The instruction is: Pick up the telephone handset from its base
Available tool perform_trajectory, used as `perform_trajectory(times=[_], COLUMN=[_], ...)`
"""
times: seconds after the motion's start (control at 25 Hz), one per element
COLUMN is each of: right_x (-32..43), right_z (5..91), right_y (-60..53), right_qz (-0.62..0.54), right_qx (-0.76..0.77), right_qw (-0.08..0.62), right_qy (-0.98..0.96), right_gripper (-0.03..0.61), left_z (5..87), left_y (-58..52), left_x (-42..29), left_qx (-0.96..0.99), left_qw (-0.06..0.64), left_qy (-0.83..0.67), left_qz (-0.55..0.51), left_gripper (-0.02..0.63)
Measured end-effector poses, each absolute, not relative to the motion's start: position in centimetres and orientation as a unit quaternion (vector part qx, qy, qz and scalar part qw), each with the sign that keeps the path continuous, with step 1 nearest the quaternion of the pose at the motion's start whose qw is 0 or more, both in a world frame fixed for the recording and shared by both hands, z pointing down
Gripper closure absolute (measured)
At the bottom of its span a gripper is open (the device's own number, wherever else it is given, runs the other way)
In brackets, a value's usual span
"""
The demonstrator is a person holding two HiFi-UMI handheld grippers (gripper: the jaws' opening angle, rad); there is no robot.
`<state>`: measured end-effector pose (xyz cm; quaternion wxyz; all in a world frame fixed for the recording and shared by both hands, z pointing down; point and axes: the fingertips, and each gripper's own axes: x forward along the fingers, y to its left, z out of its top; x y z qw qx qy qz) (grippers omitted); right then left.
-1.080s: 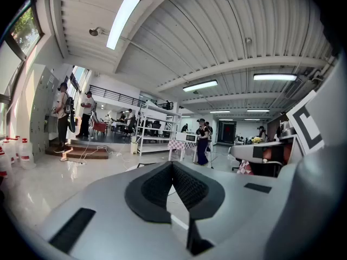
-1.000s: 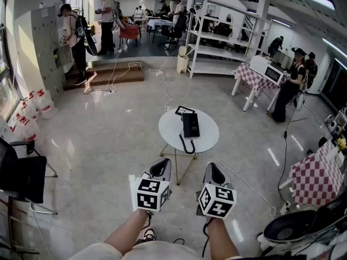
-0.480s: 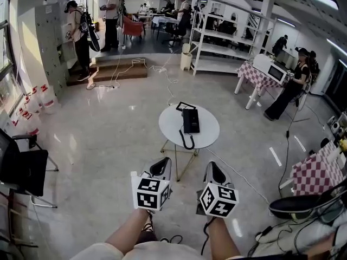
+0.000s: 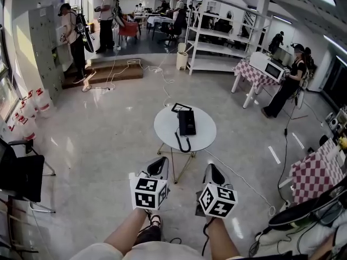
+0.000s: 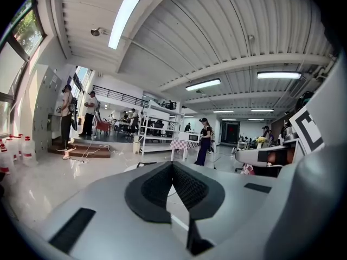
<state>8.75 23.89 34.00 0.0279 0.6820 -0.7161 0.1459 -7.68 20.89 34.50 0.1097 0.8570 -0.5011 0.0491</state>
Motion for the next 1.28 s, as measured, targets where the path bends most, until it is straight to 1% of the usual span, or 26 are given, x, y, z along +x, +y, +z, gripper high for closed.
perform_trajectory(times=[0.32, 0.72, 1.28], right_x=[10.0, 10.7, 10.4], right_z=[33.7, 32.4, 33.3], right_y=[19.0, 13.2, 8.5], right_qz=[0.144, 0.135, 0.163], right_qx=[0.688, 0.692, 0.707], right_qw=[0.021, 0.013, 0.002], right_qy=[-0.711, -0.709, -0.688], right_gripper=[0.555, 0.555, 0.555], left_z=[34.8, 33.3, 32.1], left_y=[15.7, 9.3, 3.8], left_x=[-6.6, -5.6, -7.3], left_qx=[0.862, 0.87, 0.881], left_qw=[0.113, 0.105, 0.093], left_qy=[-0.492, -0.481, -0.462], left_qz=[0.046, 0.031, 0.036], left_gripper=[0.597, 0.597, 0.597])
